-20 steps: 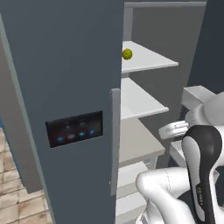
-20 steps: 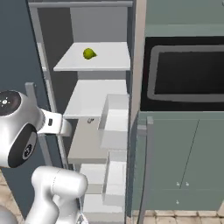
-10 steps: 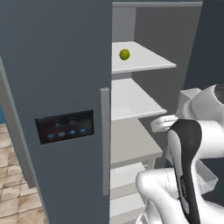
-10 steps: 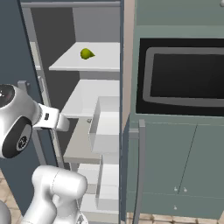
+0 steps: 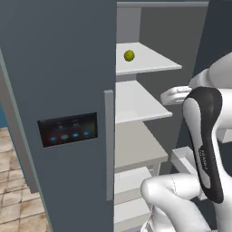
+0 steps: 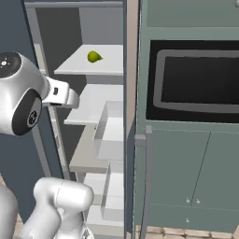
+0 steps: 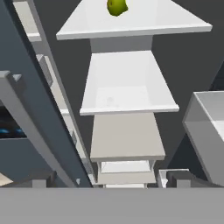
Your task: Pick up the tangerine and pear from the fridge and place one fruit on each plate on the dining counter.
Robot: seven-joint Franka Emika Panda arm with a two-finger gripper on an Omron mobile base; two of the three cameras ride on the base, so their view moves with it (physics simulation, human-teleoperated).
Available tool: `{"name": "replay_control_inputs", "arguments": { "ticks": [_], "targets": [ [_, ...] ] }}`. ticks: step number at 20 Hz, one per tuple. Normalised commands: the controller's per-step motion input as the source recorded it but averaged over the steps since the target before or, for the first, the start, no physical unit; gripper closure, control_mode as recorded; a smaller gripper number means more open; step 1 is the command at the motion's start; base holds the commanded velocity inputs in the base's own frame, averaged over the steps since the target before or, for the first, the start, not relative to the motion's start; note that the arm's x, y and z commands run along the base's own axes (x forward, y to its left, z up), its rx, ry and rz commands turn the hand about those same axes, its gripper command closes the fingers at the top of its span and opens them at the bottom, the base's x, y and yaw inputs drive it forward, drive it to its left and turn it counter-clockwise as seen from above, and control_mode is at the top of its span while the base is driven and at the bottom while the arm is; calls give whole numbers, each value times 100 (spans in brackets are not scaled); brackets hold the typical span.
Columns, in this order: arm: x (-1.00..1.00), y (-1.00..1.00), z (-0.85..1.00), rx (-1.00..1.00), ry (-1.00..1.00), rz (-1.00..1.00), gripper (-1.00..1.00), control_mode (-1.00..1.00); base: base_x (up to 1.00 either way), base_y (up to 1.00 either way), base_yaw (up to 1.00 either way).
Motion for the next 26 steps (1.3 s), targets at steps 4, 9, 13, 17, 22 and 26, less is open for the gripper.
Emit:
{"name": "replay_control_inputs", "arguments": {
  "ticks": [4, 9, 13, 17, 22, 26],
  "targets": [
    [40, 0, 58, 0, 0, -1, -100, -100, 0, 0, 0],
    [56, 0, 27, 0, 0, -2, -100, -100, 0, 0, 0],
    [67, 0, 3, 0, -1, -2, -100, -100, 0, 0, 0],
    [73, 0, 0, 0, -1, -2, -100, -100, 0, 0, 0],
    [63, 3, 16, 0, -12, 0, -100, -100, 0, 0, 0],
    [60, 12, 1, 0, -5, 0, -100, -100, 0, 0, 0]
  ]
}}
